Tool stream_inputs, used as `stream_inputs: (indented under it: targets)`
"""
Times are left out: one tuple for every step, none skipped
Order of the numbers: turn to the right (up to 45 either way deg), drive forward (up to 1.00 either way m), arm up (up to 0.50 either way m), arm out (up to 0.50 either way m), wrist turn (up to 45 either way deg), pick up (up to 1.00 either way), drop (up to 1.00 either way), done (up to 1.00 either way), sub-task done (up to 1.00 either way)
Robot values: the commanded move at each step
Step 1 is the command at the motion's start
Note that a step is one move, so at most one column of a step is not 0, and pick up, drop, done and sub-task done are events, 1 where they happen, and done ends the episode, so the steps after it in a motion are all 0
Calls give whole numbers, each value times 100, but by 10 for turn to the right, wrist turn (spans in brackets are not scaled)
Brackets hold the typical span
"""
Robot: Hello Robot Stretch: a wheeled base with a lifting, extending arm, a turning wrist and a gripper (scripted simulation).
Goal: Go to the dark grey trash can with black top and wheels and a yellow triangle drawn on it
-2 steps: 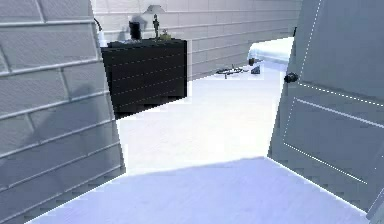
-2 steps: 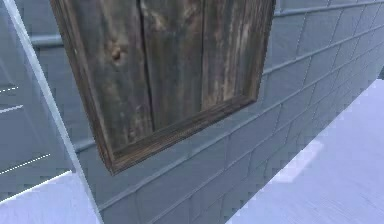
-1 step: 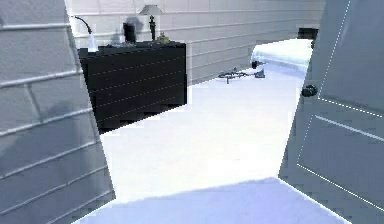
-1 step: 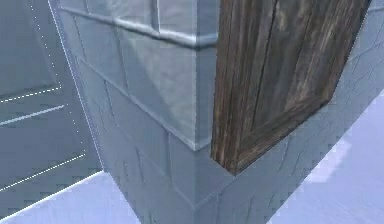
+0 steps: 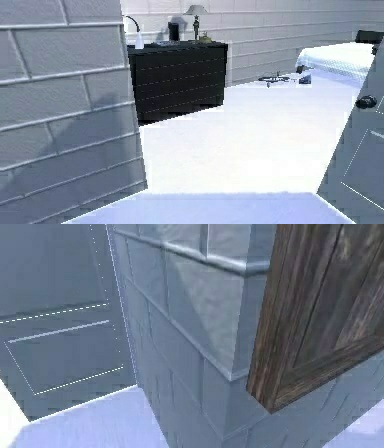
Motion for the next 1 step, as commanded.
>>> stream_inputs:
  targets:
    - [0,20,0,0,0,0,0,0,0]
